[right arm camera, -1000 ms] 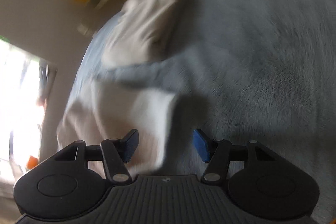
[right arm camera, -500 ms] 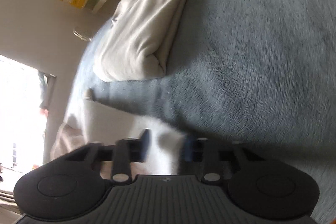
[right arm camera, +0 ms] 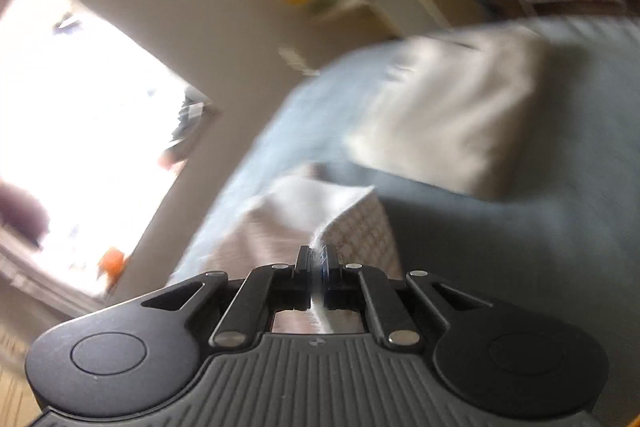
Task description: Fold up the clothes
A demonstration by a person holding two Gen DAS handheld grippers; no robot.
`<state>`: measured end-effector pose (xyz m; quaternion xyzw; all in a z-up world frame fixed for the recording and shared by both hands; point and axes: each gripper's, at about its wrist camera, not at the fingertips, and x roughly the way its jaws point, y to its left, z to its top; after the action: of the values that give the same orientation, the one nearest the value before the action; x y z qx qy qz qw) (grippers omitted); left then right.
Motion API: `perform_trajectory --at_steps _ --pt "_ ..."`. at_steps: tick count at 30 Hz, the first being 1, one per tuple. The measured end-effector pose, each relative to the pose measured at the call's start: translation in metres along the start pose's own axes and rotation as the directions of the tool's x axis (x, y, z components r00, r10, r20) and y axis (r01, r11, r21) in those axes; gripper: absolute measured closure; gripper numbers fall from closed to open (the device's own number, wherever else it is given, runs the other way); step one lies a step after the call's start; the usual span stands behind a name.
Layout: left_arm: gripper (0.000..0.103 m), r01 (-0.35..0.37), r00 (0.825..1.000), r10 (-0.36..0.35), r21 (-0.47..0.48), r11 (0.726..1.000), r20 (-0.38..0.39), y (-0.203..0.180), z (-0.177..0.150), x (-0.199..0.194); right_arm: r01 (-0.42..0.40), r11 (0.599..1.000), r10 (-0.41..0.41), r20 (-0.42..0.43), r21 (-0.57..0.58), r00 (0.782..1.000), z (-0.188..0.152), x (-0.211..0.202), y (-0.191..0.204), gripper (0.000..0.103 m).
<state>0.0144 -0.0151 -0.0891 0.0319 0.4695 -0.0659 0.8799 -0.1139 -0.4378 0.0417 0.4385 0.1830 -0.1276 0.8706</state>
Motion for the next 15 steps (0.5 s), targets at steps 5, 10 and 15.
perform_trajectory --at_steps 5,10,15 --pt "0.000 0.013 1.000 -0.013 -0.004 1.000 -0.003 0.003 0.001 -0.001 -0.192 0.965 0.179 -0.089 -0.177 0.980 -0.015 -0.007 0.068 0.099" --pt "0.000 0.025 1.000 -0.025 -0.001 1.000 -0.007 0.005 0.001 -0.002 -0.364 0.891 0.285 -0.290 -0.271 0.914 -0.062 0.004 0.123 0.099" --pt "0.000 0.047 0.999 -0.047 -0.021 0.999 -0.009 0.010 0.002 -0.003 -0.433 0.855 0.266 -0.474 -0.287 0.839 -0.127 0.022 0.145 0.099"
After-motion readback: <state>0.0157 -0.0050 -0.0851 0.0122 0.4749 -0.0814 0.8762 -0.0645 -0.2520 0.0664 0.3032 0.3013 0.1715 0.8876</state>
